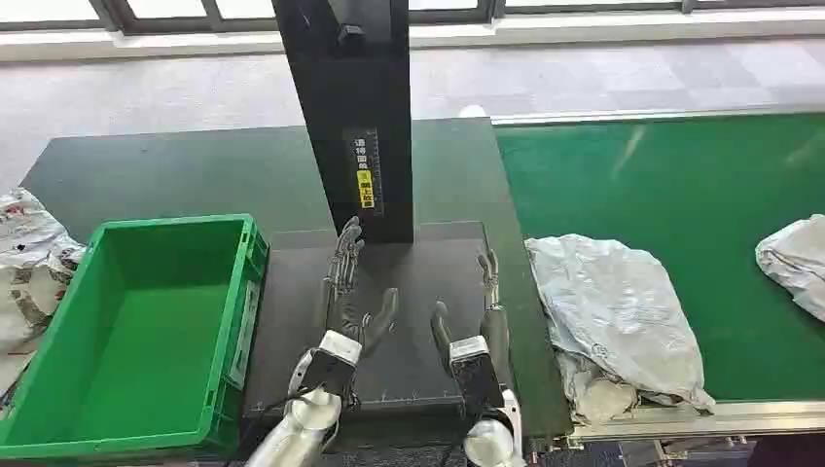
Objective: Moved the parcel from conveyor to table for the left to box.
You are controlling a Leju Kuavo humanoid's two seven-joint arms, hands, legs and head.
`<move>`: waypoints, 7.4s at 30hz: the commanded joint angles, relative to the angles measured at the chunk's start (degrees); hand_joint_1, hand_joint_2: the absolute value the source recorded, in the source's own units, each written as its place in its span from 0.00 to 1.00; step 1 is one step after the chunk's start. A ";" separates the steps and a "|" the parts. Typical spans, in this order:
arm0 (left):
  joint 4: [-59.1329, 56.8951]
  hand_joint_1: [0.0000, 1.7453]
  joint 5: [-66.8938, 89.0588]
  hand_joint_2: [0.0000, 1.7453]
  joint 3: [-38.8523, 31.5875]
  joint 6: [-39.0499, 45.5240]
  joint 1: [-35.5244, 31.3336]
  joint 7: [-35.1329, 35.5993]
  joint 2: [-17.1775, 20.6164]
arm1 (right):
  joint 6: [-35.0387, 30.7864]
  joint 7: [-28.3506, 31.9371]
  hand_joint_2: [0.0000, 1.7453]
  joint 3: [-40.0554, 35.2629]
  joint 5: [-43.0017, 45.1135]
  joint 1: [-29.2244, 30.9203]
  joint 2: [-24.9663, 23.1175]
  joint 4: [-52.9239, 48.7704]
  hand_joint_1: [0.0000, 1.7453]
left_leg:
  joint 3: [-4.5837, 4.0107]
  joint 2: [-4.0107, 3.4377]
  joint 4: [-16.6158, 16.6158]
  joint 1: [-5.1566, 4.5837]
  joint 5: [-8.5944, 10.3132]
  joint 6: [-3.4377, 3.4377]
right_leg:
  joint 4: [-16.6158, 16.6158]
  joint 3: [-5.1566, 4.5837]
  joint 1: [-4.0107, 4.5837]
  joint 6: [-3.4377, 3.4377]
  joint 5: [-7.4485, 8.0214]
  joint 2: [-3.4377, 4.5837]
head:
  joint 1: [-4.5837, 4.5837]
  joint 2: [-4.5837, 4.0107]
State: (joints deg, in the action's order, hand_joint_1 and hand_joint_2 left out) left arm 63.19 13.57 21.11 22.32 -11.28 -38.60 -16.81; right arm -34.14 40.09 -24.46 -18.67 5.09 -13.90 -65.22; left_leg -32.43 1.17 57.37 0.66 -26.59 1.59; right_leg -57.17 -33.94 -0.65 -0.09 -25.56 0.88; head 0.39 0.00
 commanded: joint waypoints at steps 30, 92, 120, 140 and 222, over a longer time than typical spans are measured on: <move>11.84 0.00 2.27 1.00 -8.76 0.50 11.44 2.62 -3.15 | -5.86 -15.79 1.00 66.97 -58.52 14.20 -2.22 15.45 0.00 | 0.35 -0.33 -0.23 -0.11 -0.04 -0.23 | 0.31 0.41 -0.08 0.07 0.09 0.01 | 0.00 0.00; 11.78 0.00 3.55 1.00 -7.97 -0.18 12.15 4.12 -3.19 | -2.98 -39.70 1.00 56.62 -59.69 14.90 4.47 35.16 1.00 | 0.41 0.14 -0.07 -0.07 0.03 -0.21 | 0.19 0.61 -0.04 0.12 0.01 -0.33 | 0.00 0.00; 3.16 0.00 0.94 1.00 -9.94 0.08 5.29 0.63 -3.19 | -5.86 -0.09 1.00 32.42 -23.38 0.76 -6.10 -22.31 1.00 | 0.21 -0.20 -0.04 -0.16 0.09 -0.16 | 0.06 0.13 -0.17 0.11 0.07 0.00 | 0.04 0.00; 1.63 0.00 0.94 1.00 -10.15 0.63 4.16 -0.39 -3.19 | -5.86 -5.37 1.00 26.83 -26.03 -0.83 -5.82 -24.11 1.00 | 0.26 -0.22 -0.09 -0.11 0.10 -0.22 | 0.16 0.23 -0.10 0.12 0.13 0.01 | 0.02 0.00; -0.71 0.00 -0.75 1.00 -10.88 -1.61 3.03 -1.40 -2.71 | 10.40 -0.09 0.00 6.35 -17.20 8.35 -0.64 10.43 0.00 | 0.05 0.00 -0.01 -0.11 0.18 -0.22 | 0.11 0.12 -0.09 0.16 0.15 -0.14 | 0.02 0.00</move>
State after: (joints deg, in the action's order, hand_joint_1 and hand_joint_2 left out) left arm 65.33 13.05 12.70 20.83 -7.23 -38.93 -16.55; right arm -23.65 40.11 -18.29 -36.04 13.59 -16.63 -52.08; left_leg -32.40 1.14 57.38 0.55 -26.42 1.46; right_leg -57.15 -33.91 -0.78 0.06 -25.40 0.94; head 0.42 0.00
